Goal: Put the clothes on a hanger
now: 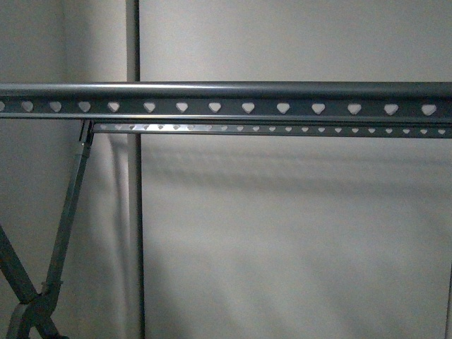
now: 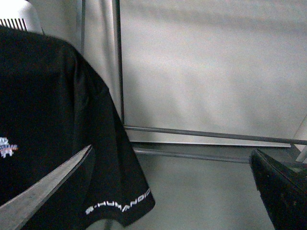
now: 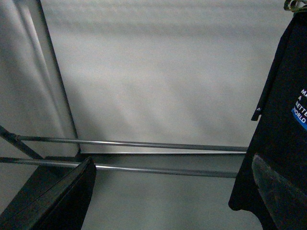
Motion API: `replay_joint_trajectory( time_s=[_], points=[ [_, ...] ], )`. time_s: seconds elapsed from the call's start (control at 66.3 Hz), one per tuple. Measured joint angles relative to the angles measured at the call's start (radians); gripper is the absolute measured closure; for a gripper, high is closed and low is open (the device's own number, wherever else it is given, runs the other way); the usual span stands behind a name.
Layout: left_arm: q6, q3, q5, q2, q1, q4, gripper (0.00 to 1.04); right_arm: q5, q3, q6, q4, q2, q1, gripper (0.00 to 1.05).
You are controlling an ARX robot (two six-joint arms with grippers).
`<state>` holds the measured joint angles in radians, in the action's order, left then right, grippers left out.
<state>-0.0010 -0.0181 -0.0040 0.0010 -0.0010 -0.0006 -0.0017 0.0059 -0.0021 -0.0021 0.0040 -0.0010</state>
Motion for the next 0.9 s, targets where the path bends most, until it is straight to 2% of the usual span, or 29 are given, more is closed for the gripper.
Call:
replay_joint_trajectory(
  time_s=[0.859,0.874,0.905],
  points=[
    [0.0,0.0,0.0,0.0,0.0,0.0,0.07,0.0,0.0,0.0,0.0,0.0,0.0,0.07],
    [0.0,0.0,0.008,0.0,0.001,0.0,0.07,0.0,0.0,0.0,0.0,0.0,0.0,0.07],
    [0.01,-0.001,0.115,0.021,0.033,0.017,0.07,0.0,0.0,0.0,0.0,0.0,0.0,0.07]
  ],
)
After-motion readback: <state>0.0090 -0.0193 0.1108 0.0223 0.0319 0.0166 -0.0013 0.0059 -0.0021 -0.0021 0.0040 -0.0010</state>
